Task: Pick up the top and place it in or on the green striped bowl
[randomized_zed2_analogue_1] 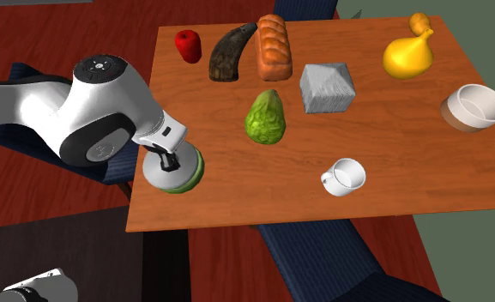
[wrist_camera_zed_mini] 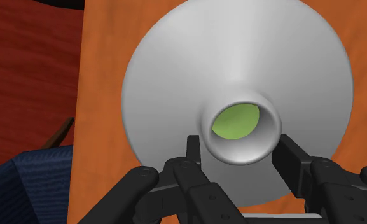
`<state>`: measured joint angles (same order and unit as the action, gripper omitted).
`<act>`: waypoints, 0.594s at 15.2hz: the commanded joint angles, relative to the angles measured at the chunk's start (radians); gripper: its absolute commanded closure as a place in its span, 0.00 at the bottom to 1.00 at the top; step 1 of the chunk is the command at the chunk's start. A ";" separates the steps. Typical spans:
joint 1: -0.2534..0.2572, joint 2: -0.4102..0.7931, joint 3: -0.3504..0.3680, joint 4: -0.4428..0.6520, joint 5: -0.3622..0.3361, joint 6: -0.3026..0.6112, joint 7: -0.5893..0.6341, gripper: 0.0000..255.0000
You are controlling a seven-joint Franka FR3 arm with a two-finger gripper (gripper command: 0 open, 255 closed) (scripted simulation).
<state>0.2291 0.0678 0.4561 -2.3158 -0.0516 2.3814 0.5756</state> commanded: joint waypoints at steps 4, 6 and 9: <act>0.001 0.004 0.000 -0.002 -0.001 0.002 0.001 1.00; 0.001 0.004 0.000 -0.002 -0.001 0.002 0.001 0.00; 0.001 0.004 0.000 0.000 -0.001 0.001 0.001 0.00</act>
<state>0.2298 0.0718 0.4561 -2.3162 -0.0528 2.3822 0.5763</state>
